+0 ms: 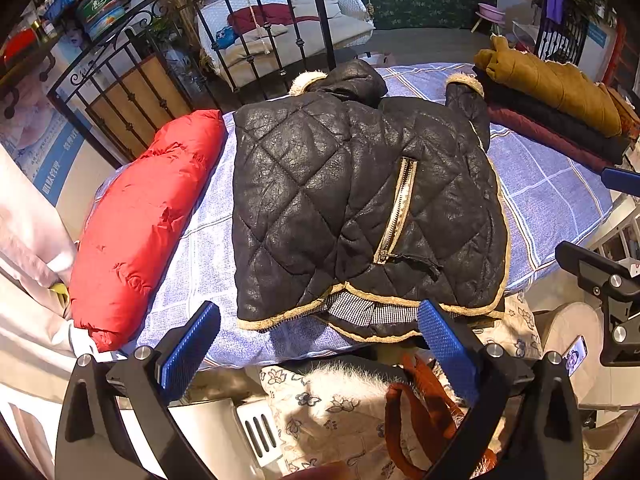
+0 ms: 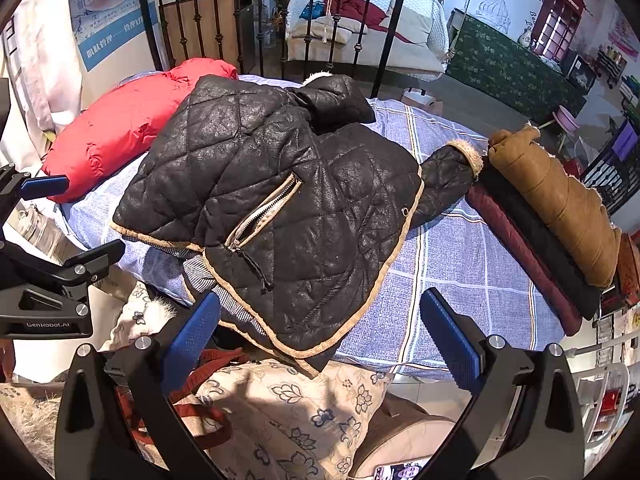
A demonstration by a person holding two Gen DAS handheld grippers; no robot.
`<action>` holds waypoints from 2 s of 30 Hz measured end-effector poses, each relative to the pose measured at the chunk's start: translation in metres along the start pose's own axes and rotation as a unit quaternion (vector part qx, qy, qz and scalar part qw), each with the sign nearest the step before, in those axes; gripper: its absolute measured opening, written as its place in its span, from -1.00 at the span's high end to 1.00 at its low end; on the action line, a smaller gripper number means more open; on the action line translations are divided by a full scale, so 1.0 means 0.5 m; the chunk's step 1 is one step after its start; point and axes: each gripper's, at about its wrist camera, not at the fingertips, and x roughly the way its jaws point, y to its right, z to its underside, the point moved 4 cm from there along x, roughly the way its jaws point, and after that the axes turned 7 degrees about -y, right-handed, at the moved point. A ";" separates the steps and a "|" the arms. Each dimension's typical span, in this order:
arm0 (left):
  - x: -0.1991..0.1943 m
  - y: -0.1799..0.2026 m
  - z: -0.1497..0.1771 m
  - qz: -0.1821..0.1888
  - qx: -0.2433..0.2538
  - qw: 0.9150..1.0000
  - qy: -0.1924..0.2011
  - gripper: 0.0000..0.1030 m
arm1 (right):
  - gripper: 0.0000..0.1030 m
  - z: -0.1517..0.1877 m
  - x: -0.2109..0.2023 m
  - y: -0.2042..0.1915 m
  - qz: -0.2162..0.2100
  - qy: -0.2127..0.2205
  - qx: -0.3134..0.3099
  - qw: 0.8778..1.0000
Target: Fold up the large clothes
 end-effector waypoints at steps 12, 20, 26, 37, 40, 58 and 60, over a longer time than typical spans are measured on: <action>0.002 0.001 0.002 0.002 0.001 1.000 -0.002 -0.89 | -0.91 -0.002 0.000 -0.004 -0.002 0.001 0.000 1.000; 0.002 0.002 0.002 0.002 0.001 1.000 -0.002 -0.89 | -0.91 -0.001 0.000 -0.005 -0.003 0.000 -0.001 1.000; 0.004 0.010 0.004 0.004 0.000 1.000 -0.005 -0.89 | -0.91 -0.001 0.000 -0.006 -0.003 -0.001 0.000 1.000; 0.007 0.008 0.004 0.005 -0.001 1.000 -0.006 -0.89 | -0.91 0.003 0.004 -0.008 -0.004 -0.001 0.000 1.000; 0.008 0.007 0.004 0.005 -0.001 1.000 -0.006 -0.89 | -0.91 0.002 0.005 -0.007 -0.005 -0.001 0.001 1.000; 0.025 0.014 0.008 0.030 0.002 0.999 -0.017 -0.89 | -0.91 0.006 0.018 -0.013 -0.011 -0.005 0.002 1.000; 0.033 0.013 0.007 0.037 0.001 0.999 -0.018 -0.89 | -0.91 0.005 0.024 -0.010 -0.017 -0.005 0.004 1.000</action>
